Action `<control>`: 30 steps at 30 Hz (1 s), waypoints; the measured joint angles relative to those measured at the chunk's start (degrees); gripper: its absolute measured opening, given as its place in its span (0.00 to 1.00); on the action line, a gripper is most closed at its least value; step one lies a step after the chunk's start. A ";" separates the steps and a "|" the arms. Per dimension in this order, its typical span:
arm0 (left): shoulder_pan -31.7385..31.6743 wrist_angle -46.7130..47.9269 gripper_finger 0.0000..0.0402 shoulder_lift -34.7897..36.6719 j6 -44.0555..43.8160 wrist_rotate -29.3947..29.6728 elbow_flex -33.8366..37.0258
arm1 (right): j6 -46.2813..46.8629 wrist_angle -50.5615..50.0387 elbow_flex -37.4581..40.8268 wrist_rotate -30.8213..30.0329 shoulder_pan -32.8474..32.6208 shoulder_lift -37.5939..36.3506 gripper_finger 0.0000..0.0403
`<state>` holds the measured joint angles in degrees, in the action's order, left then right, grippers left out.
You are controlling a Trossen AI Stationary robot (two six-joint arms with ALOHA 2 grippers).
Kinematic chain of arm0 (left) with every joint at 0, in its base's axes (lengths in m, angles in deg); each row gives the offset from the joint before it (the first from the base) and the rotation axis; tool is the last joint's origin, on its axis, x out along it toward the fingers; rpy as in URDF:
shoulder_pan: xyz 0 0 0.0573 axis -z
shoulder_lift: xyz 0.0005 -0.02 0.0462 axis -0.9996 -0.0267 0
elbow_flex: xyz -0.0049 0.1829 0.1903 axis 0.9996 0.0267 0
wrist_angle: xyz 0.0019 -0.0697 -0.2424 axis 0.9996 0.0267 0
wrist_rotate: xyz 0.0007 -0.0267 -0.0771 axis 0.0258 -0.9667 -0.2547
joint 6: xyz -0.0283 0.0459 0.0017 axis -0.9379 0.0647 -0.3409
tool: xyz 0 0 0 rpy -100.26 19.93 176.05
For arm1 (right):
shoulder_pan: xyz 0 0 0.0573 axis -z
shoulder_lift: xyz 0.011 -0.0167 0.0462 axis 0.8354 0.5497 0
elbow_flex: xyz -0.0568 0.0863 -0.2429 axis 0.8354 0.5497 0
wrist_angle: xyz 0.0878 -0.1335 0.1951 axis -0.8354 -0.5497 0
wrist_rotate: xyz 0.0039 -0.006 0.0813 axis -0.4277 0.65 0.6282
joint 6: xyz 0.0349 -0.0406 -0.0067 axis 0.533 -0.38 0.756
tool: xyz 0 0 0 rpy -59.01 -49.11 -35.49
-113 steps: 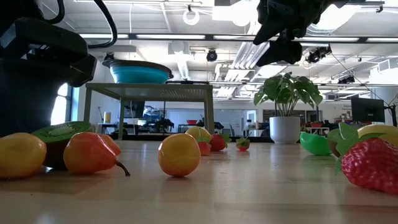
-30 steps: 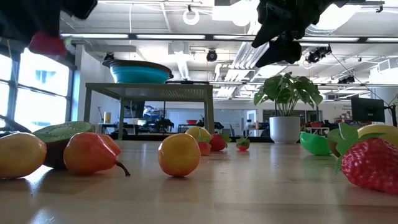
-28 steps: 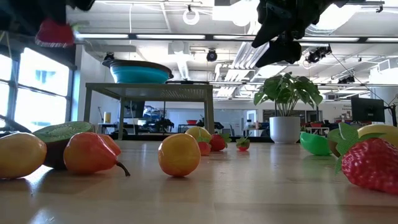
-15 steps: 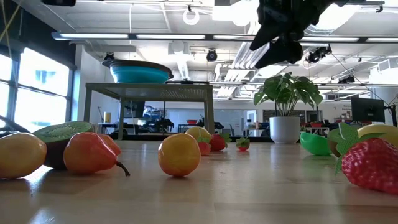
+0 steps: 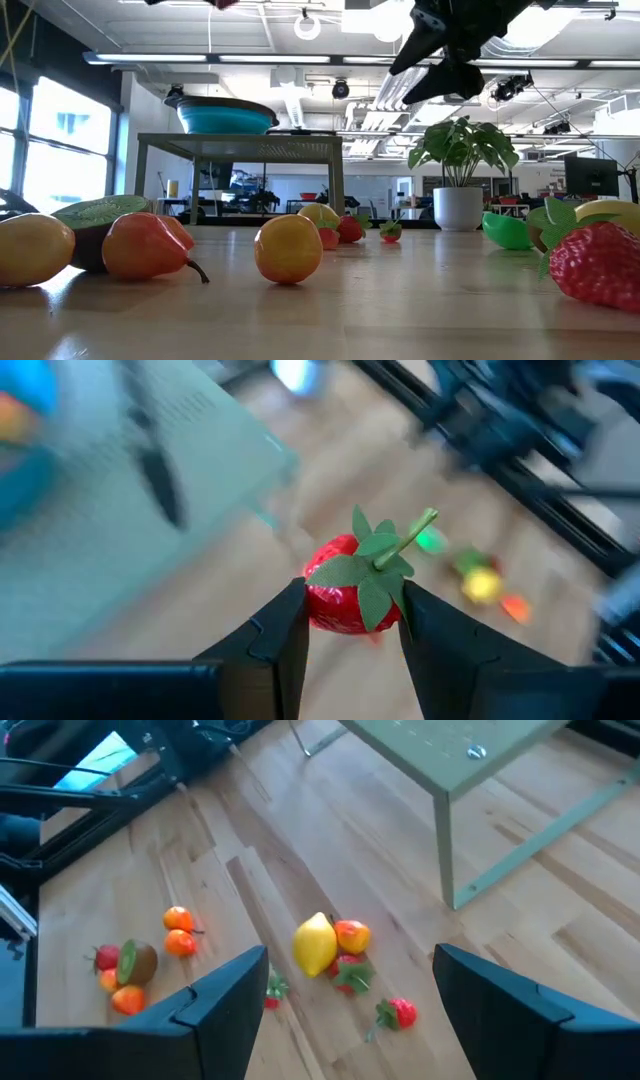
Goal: Pick & Place Fruit
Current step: Put the strawberry into the strainer bowl on the shelf
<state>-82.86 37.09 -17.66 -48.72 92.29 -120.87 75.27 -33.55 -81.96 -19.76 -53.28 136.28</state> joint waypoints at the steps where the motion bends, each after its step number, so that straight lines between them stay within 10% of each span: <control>1: -1.69 0.03 0.33 0.00 1.14 0.61 -0.27 | -0.79 0.21 0.00 0.00 0.00 0.00 0.69; 30: -38.32 -6.86 0.33 -9.33 11.56 1.65 -0.63 | -18.07 8.52 0.00 0.00 10.22 0.00 0.69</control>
<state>-121.18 30.22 -26.99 -37.16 93.94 -121.50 57.20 -25.03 -81.96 -19.76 -43.06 136.28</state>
